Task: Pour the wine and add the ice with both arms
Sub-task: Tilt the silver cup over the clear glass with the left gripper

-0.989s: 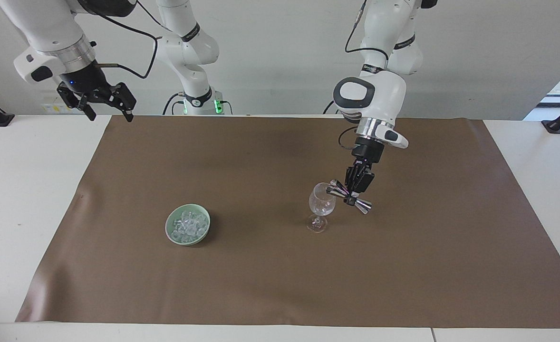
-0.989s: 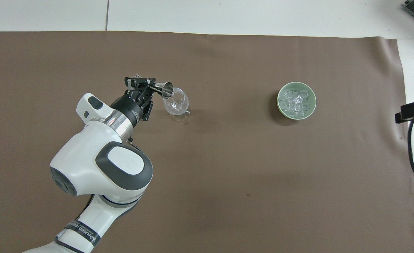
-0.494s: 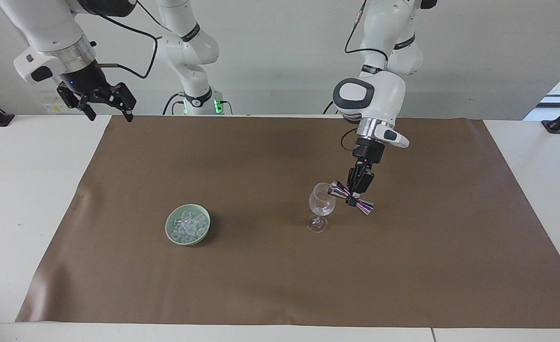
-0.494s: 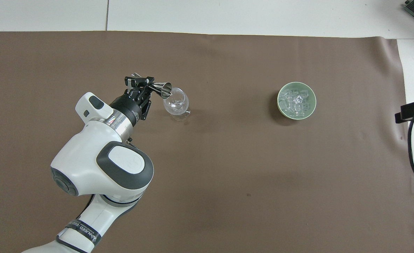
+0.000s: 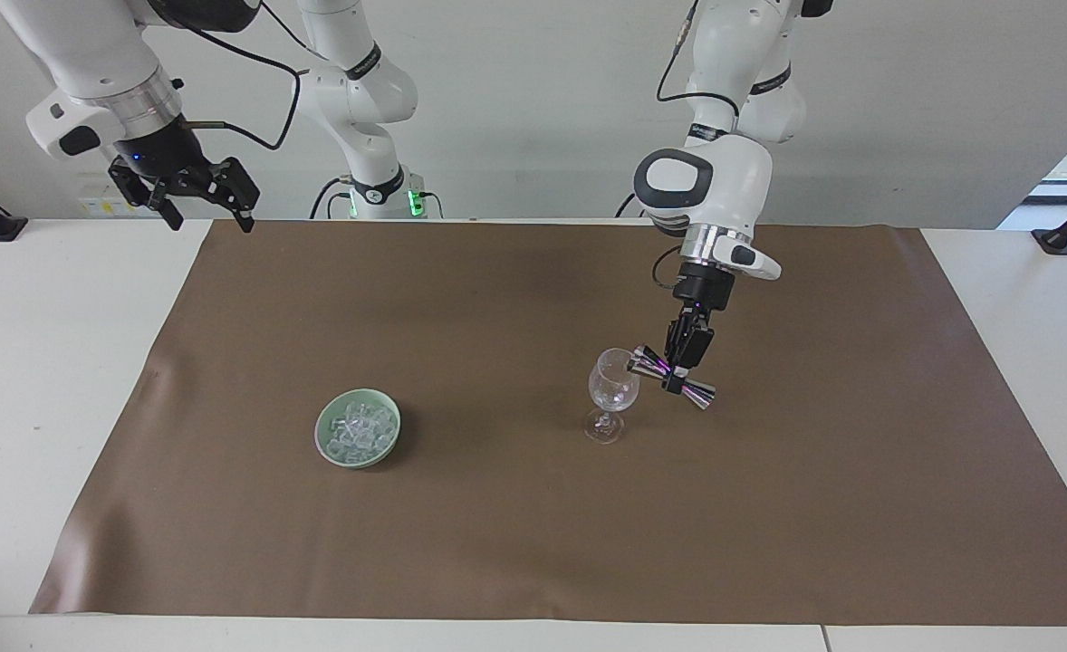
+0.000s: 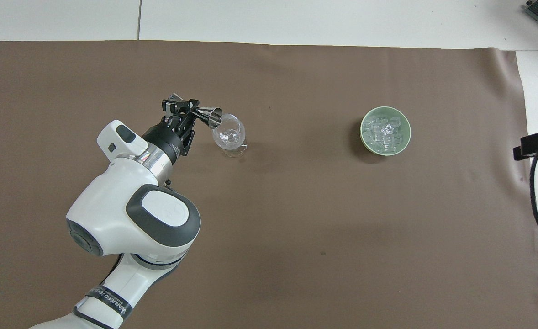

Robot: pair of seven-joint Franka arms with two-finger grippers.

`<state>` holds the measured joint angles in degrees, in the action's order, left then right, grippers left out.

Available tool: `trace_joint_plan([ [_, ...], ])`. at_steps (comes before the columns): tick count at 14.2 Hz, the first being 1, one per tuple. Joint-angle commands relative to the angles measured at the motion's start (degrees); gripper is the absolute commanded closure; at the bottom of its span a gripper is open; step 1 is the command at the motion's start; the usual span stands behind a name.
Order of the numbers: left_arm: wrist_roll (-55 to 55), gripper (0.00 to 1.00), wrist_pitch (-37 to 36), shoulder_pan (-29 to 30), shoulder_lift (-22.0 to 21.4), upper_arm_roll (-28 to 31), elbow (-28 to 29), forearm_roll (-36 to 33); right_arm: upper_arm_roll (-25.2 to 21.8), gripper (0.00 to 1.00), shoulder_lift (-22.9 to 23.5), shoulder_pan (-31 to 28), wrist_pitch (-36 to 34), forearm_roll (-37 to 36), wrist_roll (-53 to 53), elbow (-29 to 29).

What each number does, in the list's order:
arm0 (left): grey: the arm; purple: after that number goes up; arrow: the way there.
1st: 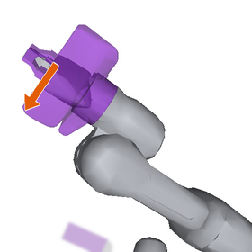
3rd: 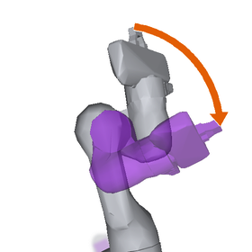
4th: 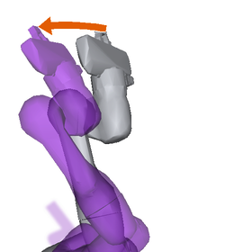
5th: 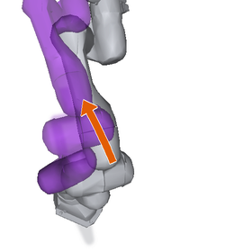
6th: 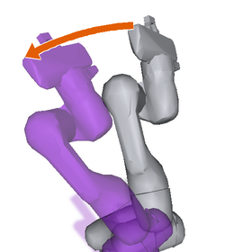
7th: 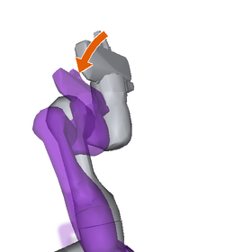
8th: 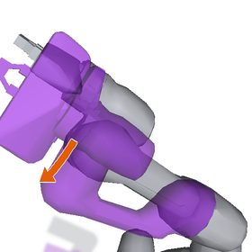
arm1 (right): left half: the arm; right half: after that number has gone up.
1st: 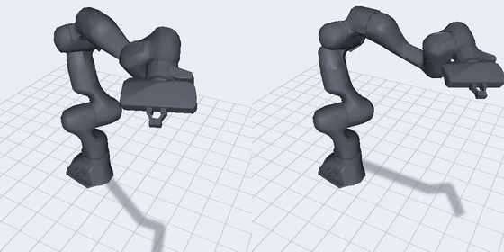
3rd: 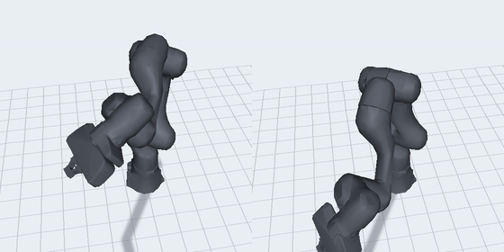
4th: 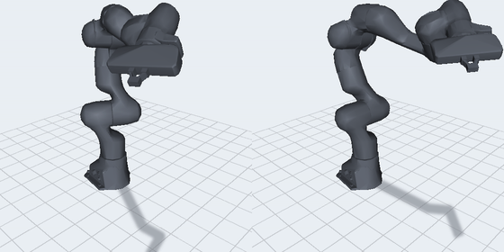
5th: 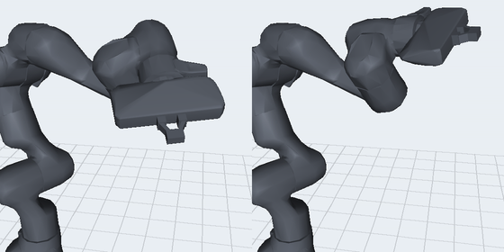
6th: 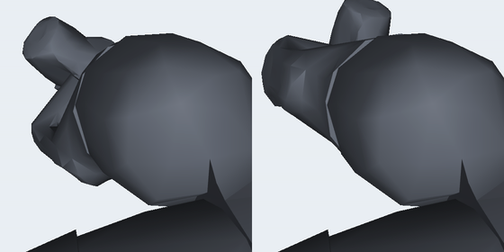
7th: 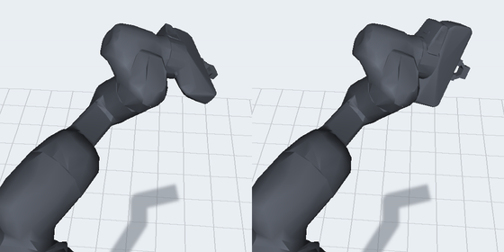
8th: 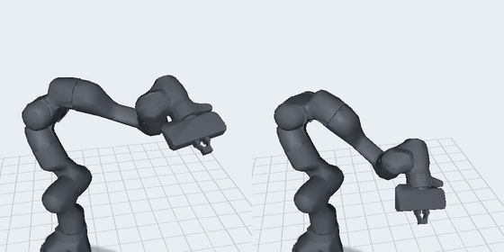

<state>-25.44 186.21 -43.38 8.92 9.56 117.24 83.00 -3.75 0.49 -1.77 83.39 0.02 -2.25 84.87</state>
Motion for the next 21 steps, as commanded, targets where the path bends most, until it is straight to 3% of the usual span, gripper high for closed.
trace_joint_plan([
  [1, 1.52, 1.0, 2.22, -1.62, 0.66, 0.64, -0.96, 0.06, 0.06, 0.0, -0.4, 0.01, 0.46, -0.2, 1.02, 0.3],
  [21, 7.33, 1.0, 3.89, -1.71, 1.71, 0.37, -2.28, 0.06, 0.06, 0.0, -0.4, 0.01, 0.46, -0.11, 1.02, 0.3],
])
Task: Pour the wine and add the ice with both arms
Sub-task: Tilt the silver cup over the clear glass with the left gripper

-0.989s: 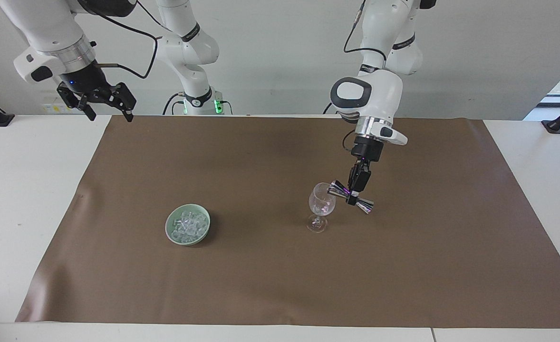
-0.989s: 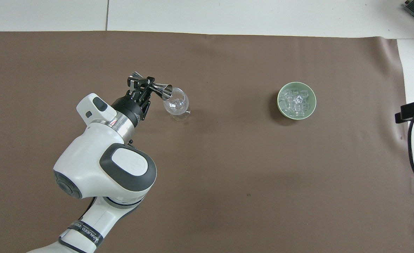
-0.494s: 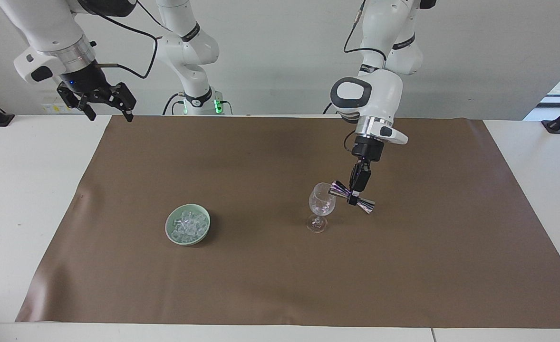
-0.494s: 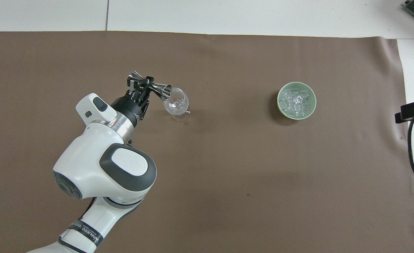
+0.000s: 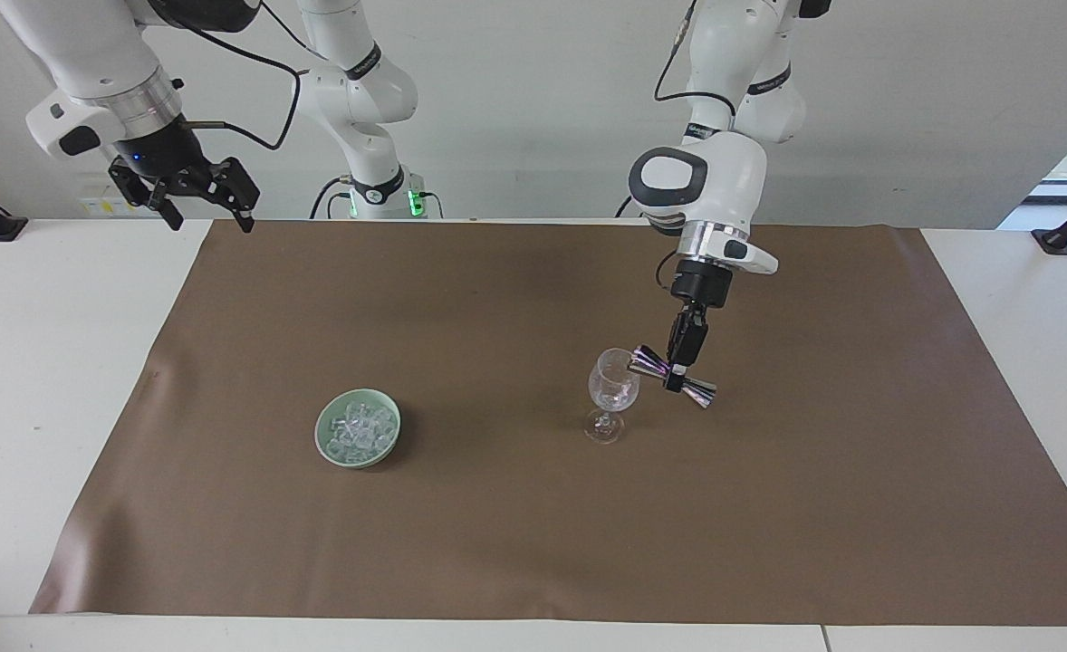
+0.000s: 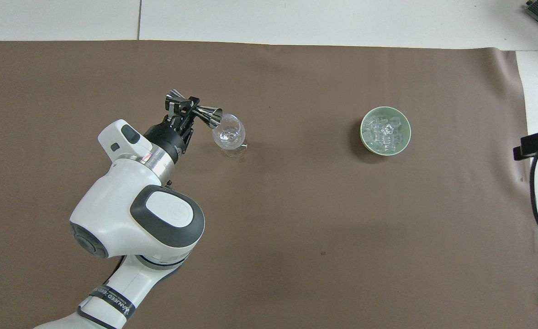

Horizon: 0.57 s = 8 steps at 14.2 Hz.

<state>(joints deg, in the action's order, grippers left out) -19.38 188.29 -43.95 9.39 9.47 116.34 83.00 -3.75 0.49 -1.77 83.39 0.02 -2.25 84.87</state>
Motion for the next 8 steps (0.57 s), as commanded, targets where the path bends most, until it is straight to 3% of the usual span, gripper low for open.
trace_joint_plan([
  [1, 2.24, 1.0, 1.82, -1.14, 1.24, 0.46, -1.55, 0.06, 0.06, 0.0, -0.4, 0.01, 0.46, -0.11, 1.02, 0.3],
  [8, 4.88, 1.0, 1.82, -1.14, 1.24, 0.46, -1.56, -0.03, 0.06, 0.0, -0.4, 0.01, 0.46, -0.11, 1.02, 0.3],
])
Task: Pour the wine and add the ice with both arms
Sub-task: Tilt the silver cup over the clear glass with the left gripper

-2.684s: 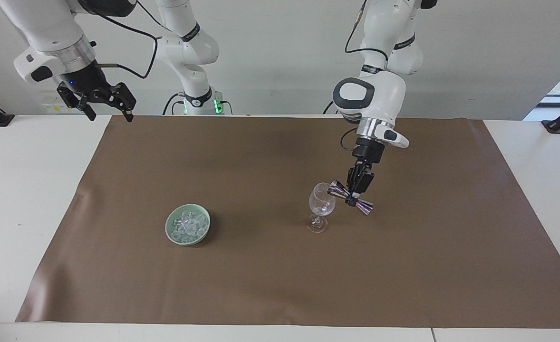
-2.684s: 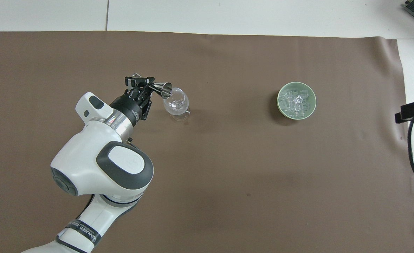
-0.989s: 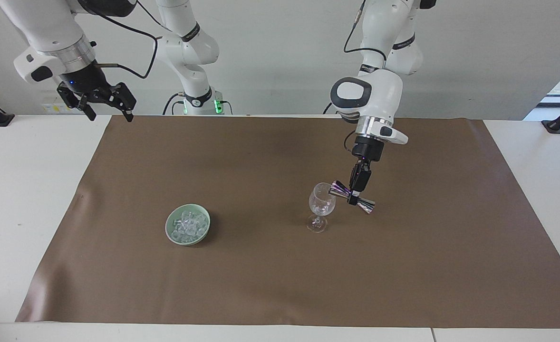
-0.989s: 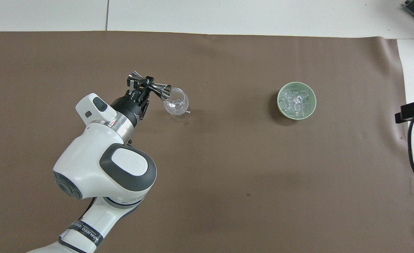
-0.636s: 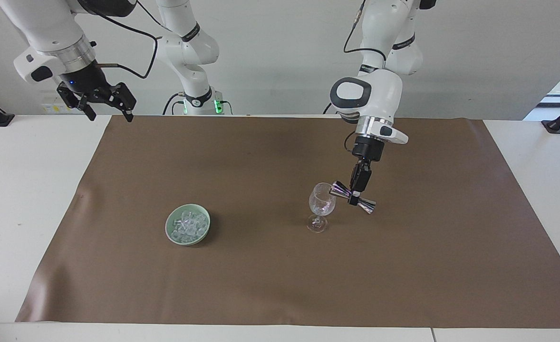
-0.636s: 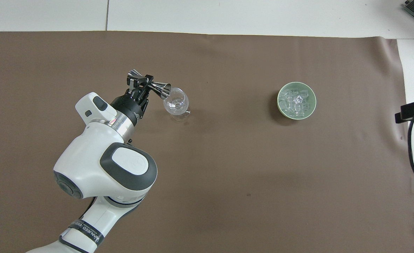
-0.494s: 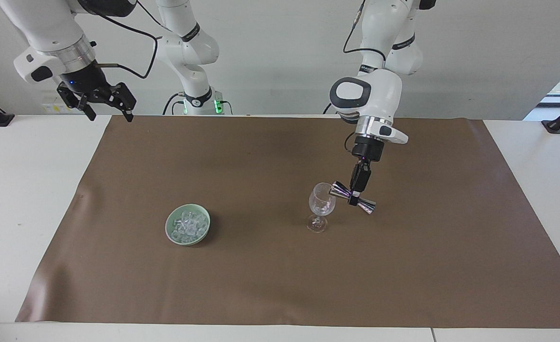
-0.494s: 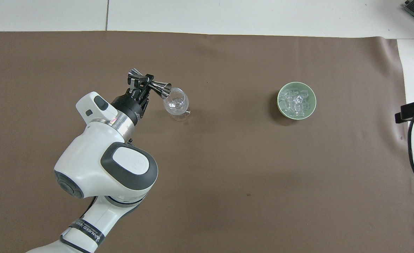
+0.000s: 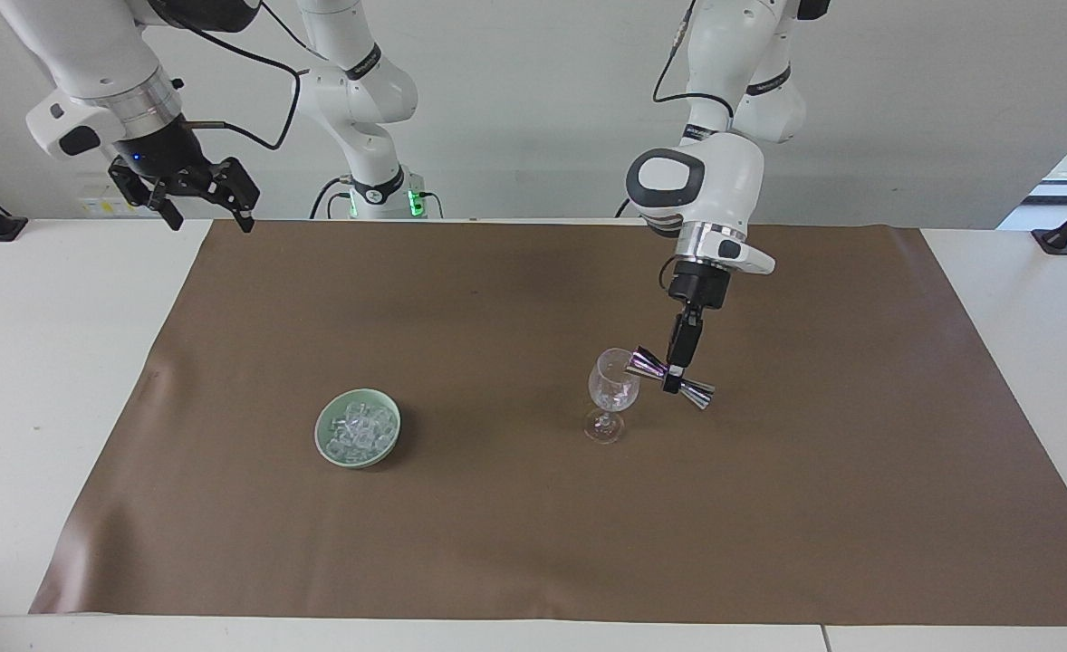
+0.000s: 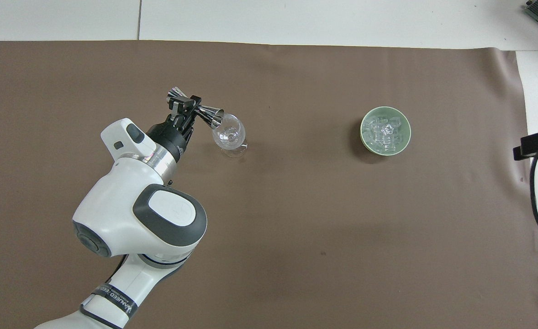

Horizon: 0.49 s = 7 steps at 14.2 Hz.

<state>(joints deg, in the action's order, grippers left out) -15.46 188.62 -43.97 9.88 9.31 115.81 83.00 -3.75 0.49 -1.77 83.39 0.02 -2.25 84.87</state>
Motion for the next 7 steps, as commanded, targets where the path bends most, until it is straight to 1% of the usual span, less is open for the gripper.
trace_joint_plan([
  [1, 0.96, 1.0, 1.49, -1.12, 0.76, 0.62, -1.02, -0.03, 0.06, 0.0, -0.4, 0.01, 0.46, -0.11, 1.02, 0.3],
  [7, 2.02, 1.0, 1.93, -1.12, 0.85, 0.62, -0.93, -0.03, 0.06, 0.0, -0.4, 0.01, 0.46, -0.11, 1.02, 0.3],
])
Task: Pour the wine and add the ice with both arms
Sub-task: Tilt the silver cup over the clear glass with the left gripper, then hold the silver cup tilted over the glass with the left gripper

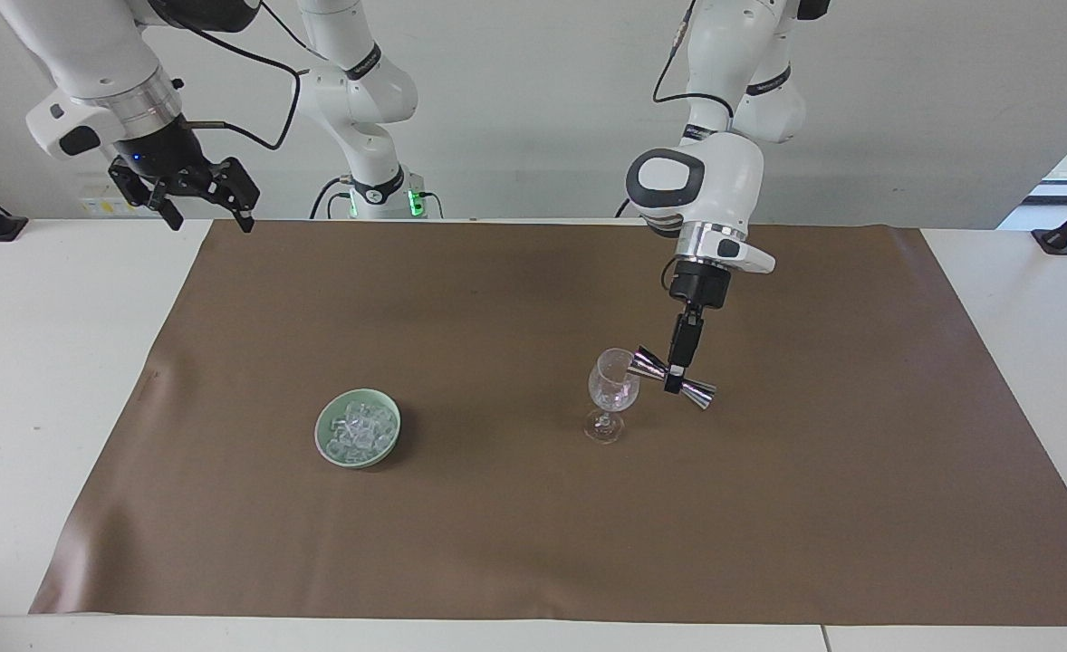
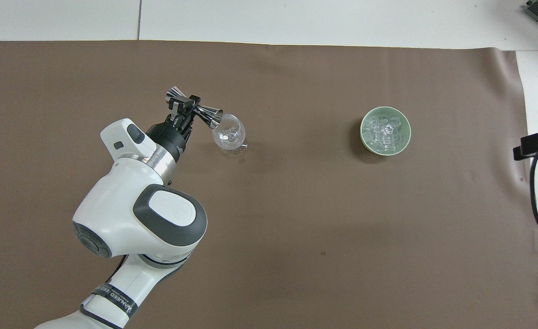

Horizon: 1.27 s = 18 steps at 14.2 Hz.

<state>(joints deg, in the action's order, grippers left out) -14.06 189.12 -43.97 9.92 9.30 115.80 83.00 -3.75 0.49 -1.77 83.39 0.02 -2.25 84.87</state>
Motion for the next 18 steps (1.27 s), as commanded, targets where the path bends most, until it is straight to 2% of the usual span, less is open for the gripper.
trace_joint_plan([
  [1, 0.61, 1.0, 1.43, -1.11, 0.8, 0.63, -0.93, 0.06, 0.06, 0.0, -0.4, 0.01, 0.46, -0.11, 1.02, 0.3],
  [18, 3.42, 1.0, 1.51, -1.47, 0.8, 0.63, -1.11, -0.03, 0.06, 0.0, -0.4, 0.01, 0.46, -0.11, 1.02, 0.3],
])
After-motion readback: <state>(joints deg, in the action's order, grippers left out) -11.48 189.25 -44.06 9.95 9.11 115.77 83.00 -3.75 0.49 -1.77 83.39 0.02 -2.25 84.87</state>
